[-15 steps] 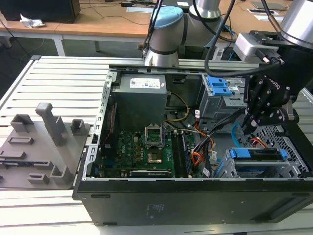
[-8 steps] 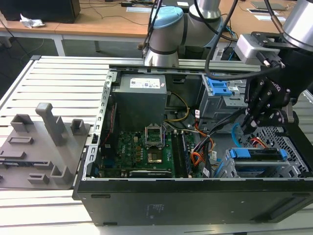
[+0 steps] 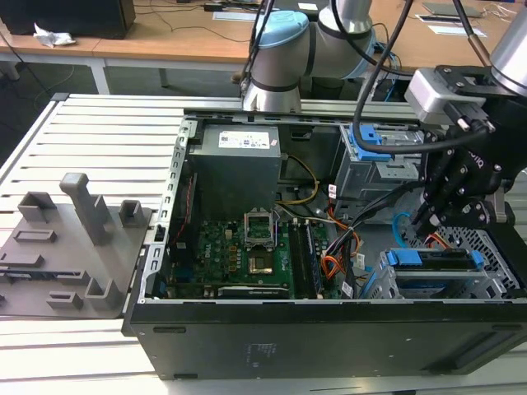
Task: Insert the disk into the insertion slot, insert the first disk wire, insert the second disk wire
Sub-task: 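Insert the second disk wire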
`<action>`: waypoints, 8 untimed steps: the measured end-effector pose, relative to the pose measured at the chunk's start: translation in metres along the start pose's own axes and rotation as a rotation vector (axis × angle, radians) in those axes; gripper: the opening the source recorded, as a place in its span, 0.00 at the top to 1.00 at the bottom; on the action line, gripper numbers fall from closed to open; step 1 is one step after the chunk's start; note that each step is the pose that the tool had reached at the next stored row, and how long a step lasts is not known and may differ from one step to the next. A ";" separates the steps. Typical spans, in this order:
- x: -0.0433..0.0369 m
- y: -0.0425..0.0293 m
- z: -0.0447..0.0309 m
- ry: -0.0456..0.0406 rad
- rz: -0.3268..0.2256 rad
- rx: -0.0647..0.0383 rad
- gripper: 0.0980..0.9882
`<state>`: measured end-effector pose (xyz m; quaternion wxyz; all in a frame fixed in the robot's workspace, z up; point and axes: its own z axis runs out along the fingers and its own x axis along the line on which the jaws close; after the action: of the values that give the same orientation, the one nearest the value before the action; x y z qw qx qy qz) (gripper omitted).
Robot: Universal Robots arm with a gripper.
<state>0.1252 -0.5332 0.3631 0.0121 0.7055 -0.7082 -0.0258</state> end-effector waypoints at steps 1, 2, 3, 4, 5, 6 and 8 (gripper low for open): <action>0.0000 -0.0011 0.0000 -0.0001 0.000 0.000 0.93; -0.0001 -0.0019 0.0000 -0.0002 0.000 0.000 0.93; -0.0001 -0.0021 0.0001 -0.0002 0.000 0.000 0.93; 0.0001 -0.0022 0.0001 -0.0002 0.000 0.000 0.93; 0.0001 -0.0023 0.0001 0.0001 0.000 0.000 0.93; 0.0001 -0.0023 0.0003 0.0000 0.000 0.000 0.93; 0.0002 -0.0024 0.0016 -0.0002 0.000 0.000 0.93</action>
<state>0.1275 -0.5334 0.3614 0.0120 0.7055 -0.7081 -0.0259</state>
